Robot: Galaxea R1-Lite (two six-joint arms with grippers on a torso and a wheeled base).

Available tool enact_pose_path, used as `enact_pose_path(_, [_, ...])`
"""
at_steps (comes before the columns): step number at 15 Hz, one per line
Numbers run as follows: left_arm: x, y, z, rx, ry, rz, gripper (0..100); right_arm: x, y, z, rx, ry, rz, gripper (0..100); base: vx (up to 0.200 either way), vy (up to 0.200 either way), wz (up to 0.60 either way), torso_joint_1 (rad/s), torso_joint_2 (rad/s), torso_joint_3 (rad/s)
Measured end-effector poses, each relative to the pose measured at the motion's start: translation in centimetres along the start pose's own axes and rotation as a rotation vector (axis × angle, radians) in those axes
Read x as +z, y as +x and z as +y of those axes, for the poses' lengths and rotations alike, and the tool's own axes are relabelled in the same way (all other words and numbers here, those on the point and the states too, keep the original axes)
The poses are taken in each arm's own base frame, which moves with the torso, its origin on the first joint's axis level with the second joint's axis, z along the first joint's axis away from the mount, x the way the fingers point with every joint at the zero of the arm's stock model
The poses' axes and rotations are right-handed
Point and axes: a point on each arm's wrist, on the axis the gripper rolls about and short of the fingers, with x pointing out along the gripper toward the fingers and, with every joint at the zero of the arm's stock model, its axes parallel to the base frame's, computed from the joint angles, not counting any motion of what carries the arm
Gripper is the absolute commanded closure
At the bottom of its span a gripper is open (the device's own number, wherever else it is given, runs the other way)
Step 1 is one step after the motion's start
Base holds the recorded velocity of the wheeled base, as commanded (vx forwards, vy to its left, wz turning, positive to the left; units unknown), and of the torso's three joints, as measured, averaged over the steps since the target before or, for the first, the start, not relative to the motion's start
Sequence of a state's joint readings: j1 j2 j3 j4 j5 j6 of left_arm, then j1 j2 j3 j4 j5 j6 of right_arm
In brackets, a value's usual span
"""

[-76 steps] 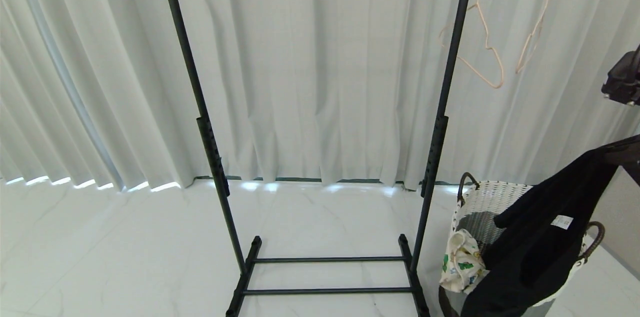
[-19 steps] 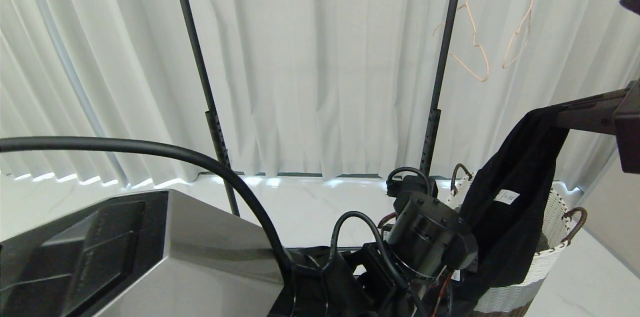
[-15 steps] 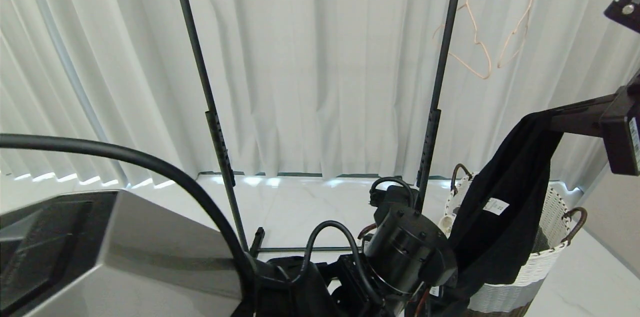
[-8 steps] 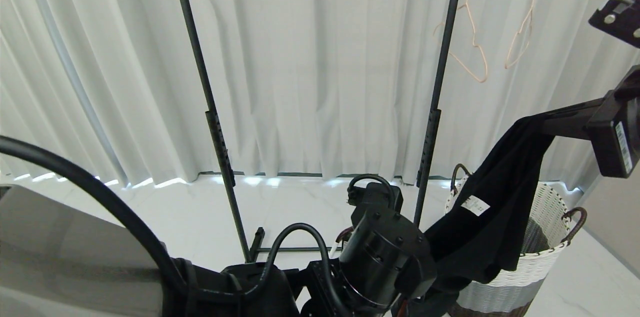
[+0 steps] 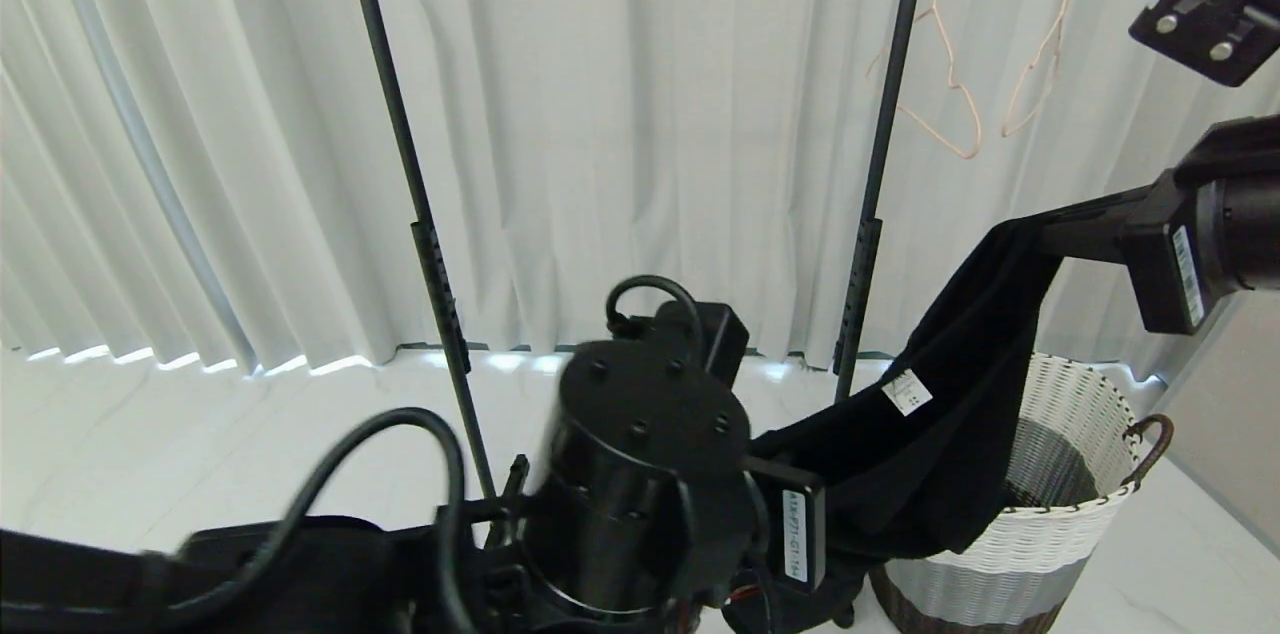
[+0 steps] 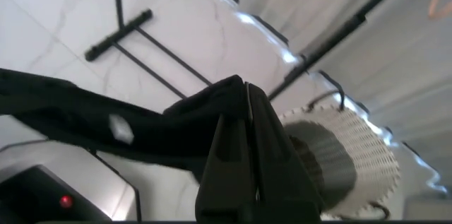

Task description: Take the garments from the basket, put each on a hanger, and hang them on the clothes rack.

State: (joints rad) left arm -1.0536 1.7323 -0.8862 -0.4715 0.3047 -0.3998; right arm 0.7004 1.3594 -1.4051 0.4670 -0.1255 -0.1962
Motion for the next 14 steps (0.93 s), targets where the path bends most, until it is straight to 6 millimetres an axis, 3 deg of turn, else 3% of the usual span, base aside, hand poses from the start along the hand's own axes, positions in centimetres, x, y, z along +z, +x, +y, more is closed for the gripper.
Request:
enact_pose_path(4, [3.0, -6.1, 1.4, -0.028, -0.024, -0.052, 100, 0.5, 1.4, 0.3, 0.052, -0.001, -0.023, 100, 0.0, 0.0, 0.0, 0.0, 0.0, 0.0])
enact_pose_path(8, [3.3, -12.3, 3.8, 0.031, 0.089, 0.062, 100, 0.6, 2.0, 1.2, 0.137, -0.014, -0.025, 100, 0.0, 0.0, 0.0, 0.0, 0.0, 0.0])
enact_pose_path(11, [4.8, -14.8, 3.9, -0.019, 0.124, 0.033, 100, 0.5, 2.4, 2.0, 0.178, -0.027, -0.018, 100, 0.0, 0.0, 0.0, 0.0, 0.0, 0.0])
enact_pose_path(14, [6.1, -16.6, 3.8, -0.114, 0.133, 0.145, 100, 0.4, 2.3, 2.8, 0.211, -0.027, -0.008, 100, 0.0, 0.0, 0.0, 0.0, 0.0, 0.0])
